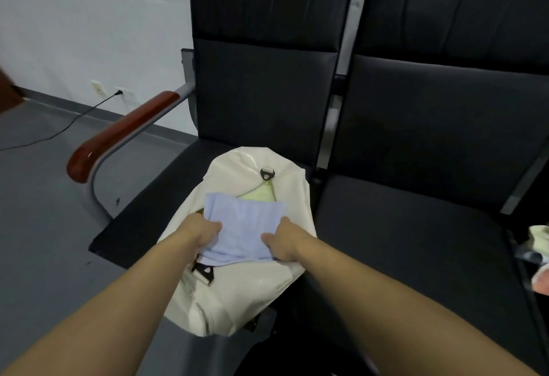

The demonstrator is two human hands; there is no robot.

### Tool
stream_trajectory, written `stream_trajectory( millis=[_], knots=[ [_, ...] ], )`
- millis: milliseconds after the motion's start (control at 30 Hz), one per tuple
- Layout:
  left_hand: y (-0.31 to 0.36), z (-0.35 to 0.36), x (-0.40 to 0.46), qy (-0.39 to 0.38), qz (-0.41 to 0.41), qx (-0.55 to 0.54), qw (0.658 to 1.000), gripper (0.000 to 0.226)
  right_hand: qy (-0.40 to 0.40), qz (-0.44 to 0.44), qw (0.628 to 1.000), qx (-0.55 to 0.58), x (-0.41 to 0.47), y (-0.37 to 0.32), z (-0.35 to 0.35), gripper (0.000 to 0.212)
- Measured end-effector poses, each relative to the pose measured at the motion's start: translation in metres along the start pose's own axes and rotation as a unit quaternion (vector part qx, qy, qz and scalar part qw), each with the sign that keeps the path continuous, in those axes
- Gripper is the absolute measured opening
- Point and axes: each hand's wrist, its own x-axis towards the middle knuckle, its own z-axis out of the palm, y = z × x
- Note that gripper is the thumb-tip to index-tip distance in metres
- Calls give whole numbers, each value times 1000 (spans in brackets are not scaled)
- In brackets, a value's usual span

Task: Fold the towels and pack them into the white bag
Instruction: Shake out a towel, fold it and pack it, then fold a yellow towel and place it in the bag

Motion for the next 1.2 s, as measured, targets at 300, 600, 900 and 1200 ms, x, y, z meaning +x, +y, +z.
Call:
stream_trajectory(
  millis=[300,600,900,1200],
  knots=[
    [35,-14,-25,-10,-6,281,959,49,-82,32,991,-98,-20,-20,-9,52],
    [45,-28,-33,54,55,194,978,75,31,-33,996,-82,-52,-32,-33,42],
    [44,-3,-32,78,59,366,925,72,55,-59,996,-40,-59,-34,-33,38],
    [43,35,-47,37,180,316,931,54,139,-125,982,28,-53,29,-56,42]
  ],
)
